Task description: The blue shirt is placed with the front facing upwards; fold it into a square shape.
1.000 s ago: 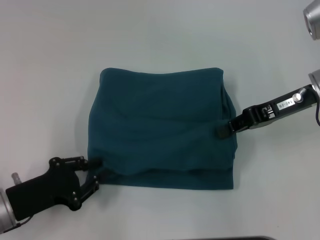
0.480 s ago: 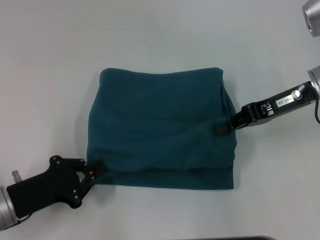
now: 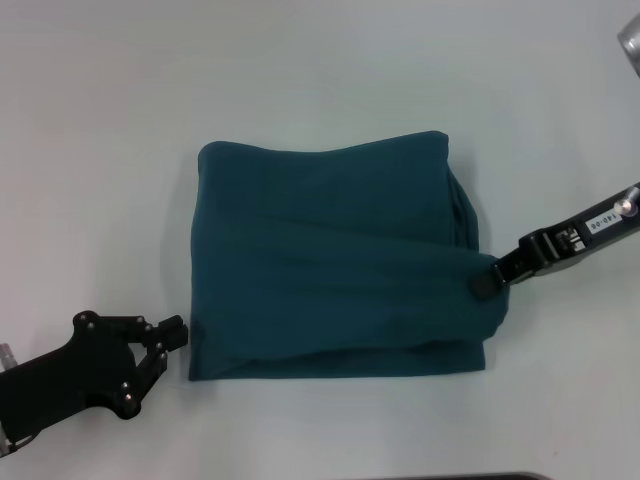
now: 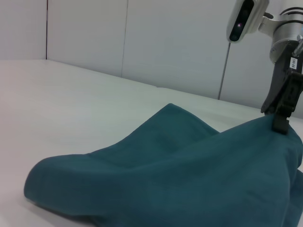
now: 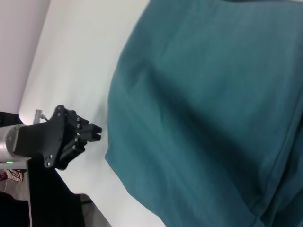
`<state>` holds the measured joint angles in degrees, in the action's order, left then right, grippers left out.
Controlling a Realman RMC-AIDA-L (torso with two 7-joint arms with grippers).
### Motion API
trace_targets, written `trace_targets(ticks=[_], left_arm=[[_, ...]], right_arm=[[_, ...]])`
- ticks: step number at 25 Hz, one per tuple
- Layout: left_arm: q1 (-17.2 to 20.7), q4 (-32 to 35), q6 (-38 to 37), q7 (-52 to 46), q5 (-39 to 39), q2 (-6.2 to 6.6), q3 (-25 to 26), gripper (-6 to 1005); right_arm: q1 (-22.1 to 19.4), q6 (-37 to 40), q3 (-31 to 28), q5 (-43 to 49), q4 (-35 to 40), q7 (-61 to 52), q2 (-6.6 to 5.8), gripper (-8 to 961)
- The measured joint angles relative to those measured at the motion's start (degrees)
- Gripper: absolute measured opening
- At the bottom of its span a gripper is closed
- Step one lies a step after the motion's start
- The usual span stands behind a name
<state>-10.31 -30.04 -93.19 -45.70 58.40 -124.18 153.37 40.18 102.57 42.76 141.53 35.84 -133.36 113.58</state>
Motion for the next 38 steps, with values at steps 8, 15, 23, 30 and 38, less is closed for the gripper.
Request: trace_targets(ticks=[8,15,23,30,38], left_arm=[[0.59,-0.89,-0.61,0.53,0.27,-0.05,0.07,50],[0.63,-1.24,-1.83,1.29,1.15,0.02,0.34,50],[0.64,-1.25,-2.25,2.12,1.48,-0.01,0.62,49],[0.83,-1.47,-2.78,2.97,2.54,0.07,2.12,49],[0.65,-2.98,-4.16,3.11,2.62,0.08,2.78,52]], right_arm=[[0.05,0.5,1.23,2.21,-0.11,-0.18,0.02,57],[0.12,-0.18,2.37,3.91,-0.22,-0.7,0.61,95],[-0.23,0.35,-0.93,3.26,-0.09,-1.05,0.14,138],[-1.16,1.13,-0.82,3.57,0.03,-0.98,-0.81,213],[-3.08,0.79,-6.21,0.17,2.8,-1.87,-3.72,473]])
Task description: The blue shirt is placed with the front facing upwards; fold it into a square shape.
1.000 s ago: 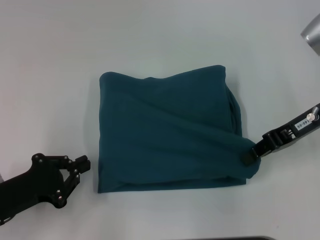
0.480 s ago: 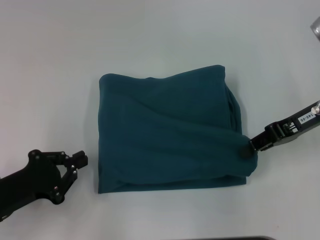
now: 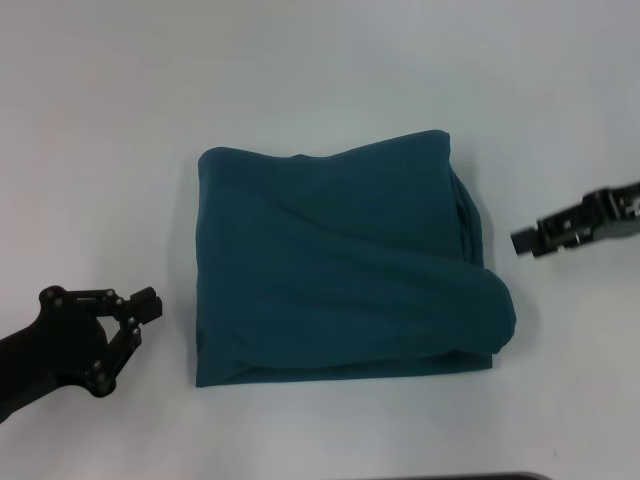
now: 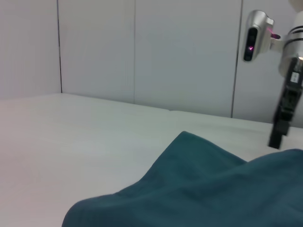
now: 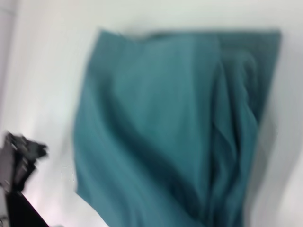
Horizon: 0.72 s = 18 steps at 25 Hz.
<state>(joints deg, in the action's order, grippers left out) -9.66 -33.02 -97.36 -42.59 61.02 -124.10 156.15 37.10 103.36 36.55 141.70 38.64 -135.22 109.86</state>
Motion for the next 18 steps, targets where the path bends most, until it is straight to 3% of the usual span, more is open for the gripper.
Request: trace_targets(ticks=[2,6,9,15,18], left_arm=[[-0.15,-0.52,-0.52,-0.45,0.26,0.0,0.09,53],[-0.48,-2.63,-2.71,-5.32,1.03,0.05,0.11,55],[-0.89,-7.22,-6.97,-16.08,1.61,0.1,-0.11,56],[-4.54,-17.96,-16.82,-49.83,1.53,0.2,-5.1,59],[-7.18,-19.19,-17.95,-58.38,2.0,0.19,-6.28,61]], right_arm=[[0.02,0.67,-0.77,-2.19,0.77,0.5,-0.06,518],[0.76,2.48,-0.71,-7.91,0.67,0.59,-0.06,509],[1.36,3.08,-0.59,-9.02,0.51,0.27,0.44,507],[2.36,2.35,0.76,-10.3,0.3,1.0,2.31,507],[2.76,-0.26,3.73,-10.06,0.53,1.64,3.4,508]])
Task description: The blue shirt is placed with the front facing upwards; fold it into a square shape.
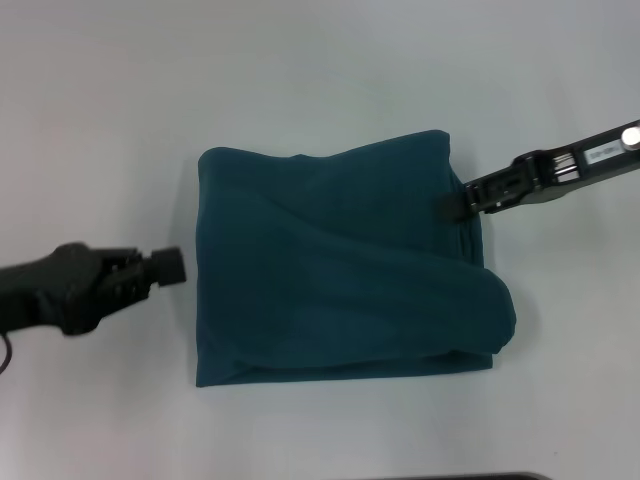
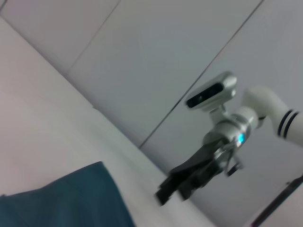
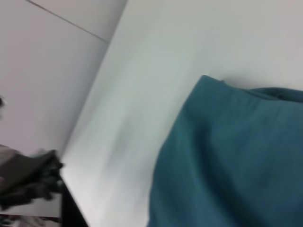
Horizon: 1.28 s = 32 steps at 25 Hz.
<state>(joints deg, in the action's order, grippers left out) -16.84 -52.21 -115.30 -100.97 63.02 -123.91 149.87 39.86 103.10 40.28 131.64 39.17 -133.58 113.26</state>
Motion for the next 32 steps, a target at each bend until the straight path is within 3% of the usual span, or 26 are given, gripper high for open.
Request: trace_targets(ticks=[4,8,13,19,24,27,32], left_arm=[[-2.53,-0.07,-0.59,-6.33,3.08,0.64,-0.06,62],[-5.07,0.79,-0.63,-8.34,4.26,1.86,-0.53,61],[-5.84,1.41,-0.06,-7.74,5.71,1.83,-0.23,162],[-5.57,0.98,-0.24,-17.39,6.66,2.76,0.28,279],[-5.26,0.81,-0.28,-20.14,8.14,3.36,2.82,377],[-4.97,0.74,-0.3,-20.23,8.33,3.48,3.5,592],[-4.72,0.83,-0.1,-20.08,8.52,3.56,4.1,824]], right_arm=[[0.34,-4.93,2.23,-0.08,1.98,0.9,0.89,508],[1.86,-7.71,1.38,-1.7,2.72,4.45,0.35,507],[2.04,-9.46,0.66,-5.94,3.18,8.75,-0.32,605],[2.02,-10.51,1.25,-0.18,3.13,4.06,-0.4,848],[2.27,-11.2,2.93,3.25,3.27,1.16,0.05,893],[2.4,-12.64,3.53,4.41,3.25,0.3,0.54,921],[2.97,-14.36,4.64,4.42,2.86,0.0,1.62,946]])
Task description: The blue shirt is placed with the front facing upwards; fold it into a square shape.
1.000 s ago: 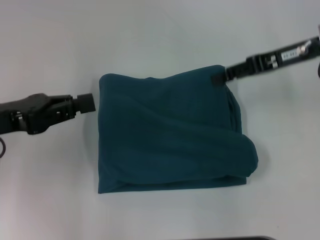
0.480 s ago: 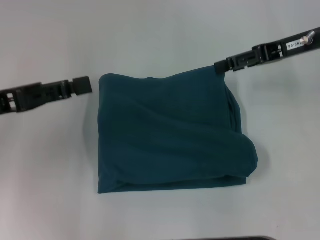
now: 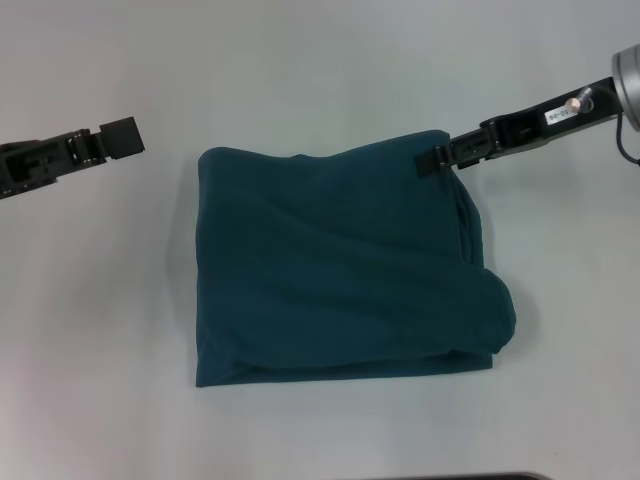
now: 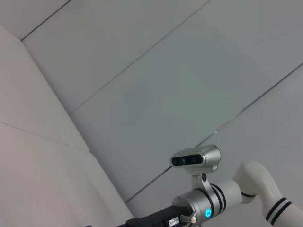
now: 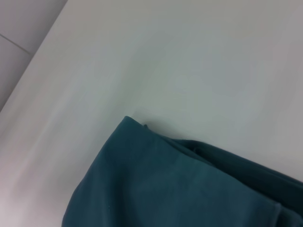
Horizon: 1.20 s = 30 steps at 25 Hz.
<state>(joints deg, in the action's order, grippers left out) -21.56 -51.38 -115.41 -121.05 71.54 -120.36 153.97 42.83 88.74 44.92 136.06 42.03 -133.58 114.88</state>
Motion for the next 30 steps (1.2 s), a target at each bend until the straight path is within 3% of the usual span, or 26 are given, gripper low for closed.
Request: trace_targets(ticks=[13,28,30], left_arm=[[0.04,0.39,0.23,0.57,0.01,0.04,-0.01,873],[-0.37,0.59,0.69,1.4,-0.38,-0.14,-0.62,873],[-0.4,0.59,0.81,1.55,-0.41,-0.14,-0.71,873]], right_arm=[[1.35,-3.87,4.65,-0.01,-1.19,-2.49,1.32,911],[1.67,-5.92,7.17,-0.01,-1.31,-4.82,1.66,865],[1.69,-6.0,7.26,-0.01,-1.27,-4.93,1.66,780]])
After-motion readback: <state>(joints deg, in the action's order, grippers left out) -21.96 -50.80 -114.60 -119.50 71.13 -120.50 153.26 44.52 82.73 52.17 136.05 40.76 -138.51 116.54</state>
